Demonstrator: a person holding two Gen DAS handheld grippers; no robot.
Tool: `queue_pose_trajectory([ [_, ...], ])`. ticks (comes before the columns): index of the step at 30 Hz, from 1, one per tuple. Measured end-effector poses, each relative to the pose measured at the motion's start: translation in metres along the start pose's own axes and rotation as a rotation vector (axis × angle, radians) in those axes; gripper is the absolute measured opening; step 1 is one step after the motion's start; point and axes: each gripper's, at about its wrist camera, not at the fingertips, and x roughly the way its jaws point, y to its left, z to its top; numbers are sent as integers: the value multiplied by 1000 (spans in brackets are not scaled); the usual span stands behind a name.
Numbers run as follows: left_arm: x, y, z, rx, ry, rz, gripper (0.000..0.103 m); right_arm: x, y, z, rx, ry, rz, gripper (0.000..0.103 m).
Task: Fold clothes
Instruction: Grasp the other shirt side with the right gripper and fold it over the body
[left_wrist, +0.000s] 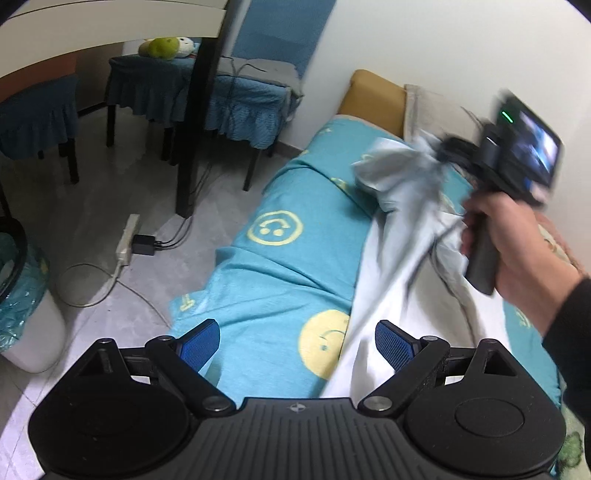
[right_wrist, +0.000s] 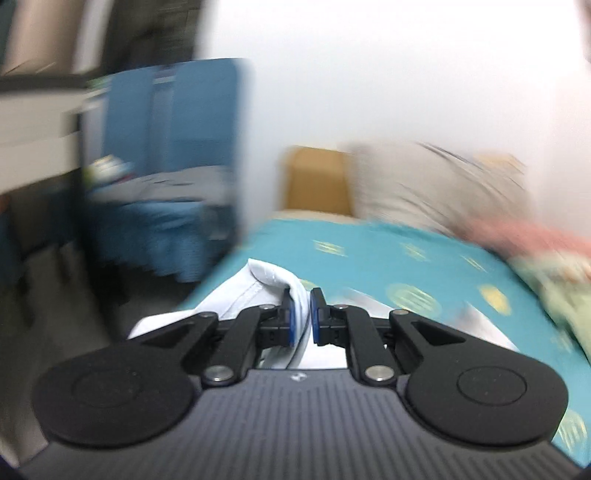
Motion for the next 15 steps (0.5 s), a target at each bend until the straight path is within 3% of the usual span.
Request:
queue_pose_trajectory([
  [4,7,-10,-2,29,18,1,93,8,-82,-31,160,121,-125,14],
  [7,14,-16,-3,41,38,3,93,0,-125,-55,191,214,-172,18],
  [9,17,-20,-3,47,50,-3,93,-7,-135,-67,159,230,-168,48],
  [10,18,-23,-3,56,52,-4,93,-12,-138,-73,144,222,-154,74],
  [11,19,-25,-4,66,53,-5,93,-16,-140,-74,134,188,-133,86],
  [15,25,-30,-9,97,64,-4,93,-35,-126,-72,8,96,12,84],
])
